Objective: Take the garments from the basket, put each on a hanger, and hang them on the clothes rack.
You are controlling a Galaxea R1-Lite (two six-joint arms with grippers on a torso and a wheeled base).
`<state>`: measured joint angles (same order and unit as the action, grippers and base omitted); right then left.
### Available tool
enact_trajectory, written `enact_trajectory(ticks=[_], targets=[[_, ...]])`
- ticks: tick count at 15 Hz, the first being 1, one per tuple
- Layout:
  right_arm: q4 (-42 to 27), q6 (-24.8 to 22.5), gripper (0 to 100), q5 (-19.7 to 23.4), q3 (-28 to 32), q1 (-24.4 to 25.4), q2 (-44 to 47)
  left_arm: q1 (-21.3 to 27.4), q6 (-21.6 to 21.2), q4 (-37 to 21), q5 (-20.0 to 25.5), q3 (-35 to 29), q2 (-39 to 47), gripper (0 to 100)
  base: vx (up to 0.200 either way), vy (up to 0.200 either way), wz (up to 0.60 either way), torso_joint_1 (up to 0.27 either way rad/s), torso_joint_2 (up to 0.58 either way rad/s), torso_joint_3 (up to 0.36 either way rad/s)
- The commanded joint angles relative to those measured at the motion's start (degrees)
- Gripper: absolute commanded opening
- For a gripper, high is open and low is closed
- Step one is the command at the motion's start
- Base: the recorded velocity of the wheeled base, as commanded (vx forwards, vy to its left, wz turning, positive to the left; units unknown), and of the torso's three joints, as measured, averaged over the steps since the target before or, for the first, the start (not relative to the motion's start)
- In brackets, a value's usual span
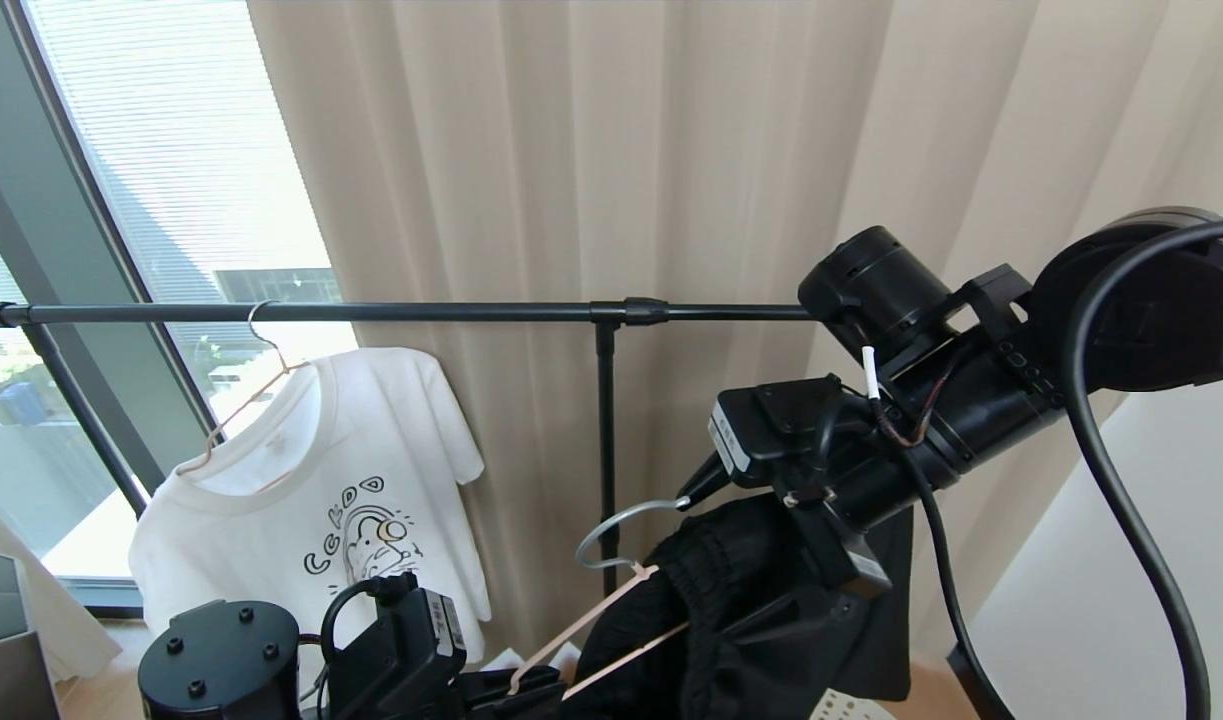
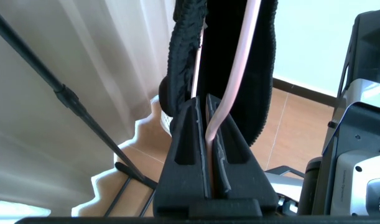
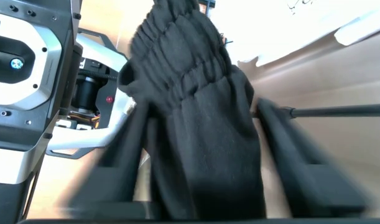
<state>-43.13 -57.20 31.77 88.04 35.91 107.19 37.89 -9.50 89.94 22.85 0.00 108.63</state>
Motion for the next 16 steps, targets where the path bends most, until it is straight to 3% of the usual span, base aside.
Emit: enact_trajectory(ticks=[1,16], targets=[[-0.1,0.0,0,0.0,-0.1,0.0,0.5,0.0,0.0,0.1,0.0,0.0,0.1,0,0.000,0.000,0.00,0.000,0.00,0.000],[-0.1,0.0,0,0.0,-0.3,0.7,-0.2,-0.3,0.4,0.1,0.0,0.0,0.2,0,0.000,0.000,0.00,0.000,0.00,0.000]])
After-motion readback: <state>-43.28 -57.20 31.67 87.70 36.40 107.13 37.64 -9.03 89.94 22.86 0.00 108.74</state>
